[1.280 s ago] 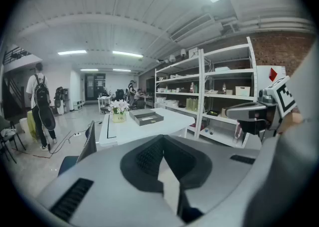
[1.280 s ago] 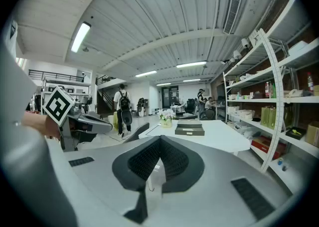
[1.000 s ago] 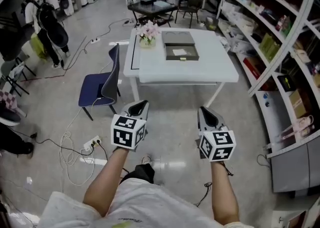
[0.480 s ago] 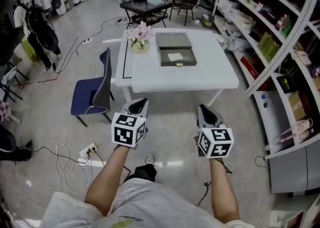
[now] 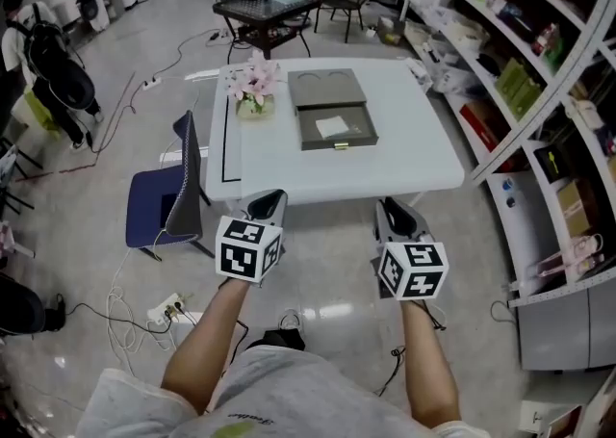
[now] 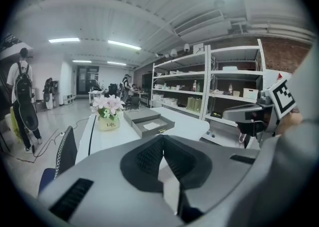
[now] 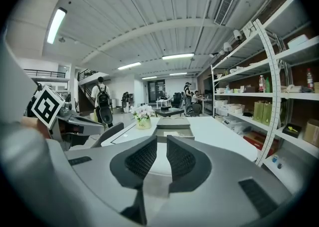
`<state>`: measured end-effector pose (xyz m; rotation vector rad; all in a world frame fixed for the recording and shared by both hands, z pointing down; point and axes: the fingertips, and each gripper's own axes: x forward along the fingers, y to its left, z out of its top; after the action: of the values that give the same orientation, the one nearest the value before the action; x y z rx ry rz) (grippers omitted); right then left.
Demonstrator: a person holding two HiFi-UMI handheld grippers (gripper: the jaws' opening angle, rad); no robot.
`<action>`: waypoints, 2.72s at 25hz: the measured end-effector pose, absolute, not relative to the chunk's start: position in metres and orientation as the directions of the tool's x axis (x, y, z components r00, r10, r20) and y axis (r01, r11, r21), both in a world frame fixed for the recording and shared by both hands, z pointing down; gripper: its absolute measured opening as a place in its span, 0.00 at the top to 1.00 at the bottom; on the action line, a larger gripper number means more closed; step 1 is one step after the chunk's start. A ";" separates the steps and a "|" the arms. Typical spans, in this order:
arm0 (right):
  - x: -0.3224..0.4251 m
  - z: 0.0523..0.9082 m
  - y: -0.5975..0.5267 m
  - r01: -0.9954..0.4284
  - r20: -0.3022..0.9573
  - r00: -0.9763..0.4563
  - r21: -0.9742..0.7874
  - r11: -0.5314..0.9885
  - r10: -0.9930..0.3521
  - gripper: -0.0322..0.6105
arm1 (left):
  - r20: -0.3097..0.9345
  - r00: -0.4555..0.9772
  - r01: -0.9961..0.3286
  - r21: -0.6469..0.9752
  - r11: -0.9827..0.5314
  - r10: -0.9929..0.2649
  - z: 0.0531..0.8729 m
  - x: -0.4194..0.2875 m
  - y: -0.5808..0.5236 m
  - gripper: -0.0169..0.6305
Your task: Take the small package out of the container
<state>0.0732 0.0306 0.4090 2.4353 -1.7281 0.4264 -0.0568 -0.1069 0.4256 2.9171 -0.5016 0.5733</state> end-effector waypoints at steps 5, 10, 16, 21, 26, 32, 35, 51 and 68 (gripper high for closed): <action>0.096 0.410 -0.004 -0.936 0.314 0.312 -0.058 -0.346 -0.897 0.85 | 0.389 0.877 -0.337 0.074 -0.939 -0.284 0.427 -0.032 -0.144 0.97; 0.118 0.411 -0.037 -0.932 0.329 0.321 -0.059 -0.359 -0.888 0.81 | 0.380 0.884 -0.328 0.085 -0.941 -0.273 0.427 -0.010 -0.178 0.97; 0.142 0.410 -0.069 -0.933 0.345 0.316 -0.059 -0.356 -0.884 0.76 | 0.378 0.889 -0.317 0.100 -0.943 -0.259 0.431 0.012 -0.210 0.97; 0.161 0.412 -0.092 -0.946 0.381 0.293 -0.015 -0.323 -0.877 0.73 | 0.379 0.893 -0.303 0.110 -0.946 -0.242 0.436 0.027 -0.226 0.97; 0.178 0.415 -0.109 -0.969 0.425 0.235 0.028 -0.247 -0.874 0.70 | 0.389 0.891 -0.298 0.109 -0.948 -0.235 0.441 0.040 -0.233 0.97; 0.202 0.427 -0.140 -0.992 0.523 0.097 0.115 -0.042 -0.847 0.66 | 0.402 0.881 -0.309 0.089 -0.947 -0.250 0.444 0.063 -0.242 0.97; 0.218 0.437 -0.158 -0.989 0.574 0.022 0.134 0.068 -0.819 0.66 | 0.389 0.879 -0.334 0.093 -0.938 -0.275 0.444 0.078 -0.251 0.97; 0.274 0.507 -0.216 -0.778 0.772 -0.313 0.126 0.616 -0.553 0.64 | 0.427 0.776 -0.548 0.091 -0.831 -0.465 0.462 0.165 -0.274 0.97; 0.246 0.587 -0.222 -0.337 0.899 -0.383 0.080 0.938 -0.214 0.58 | 0.483 0.614 -0.732 0.053 -0.679 -0.625 0.484 0.142 -0.294 0.97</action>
<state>0.2464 -0.2224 0.5865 0.3959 -1.9801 0.1383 0.1425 -0.2936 0.4835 2.5955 -1.1122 0.6372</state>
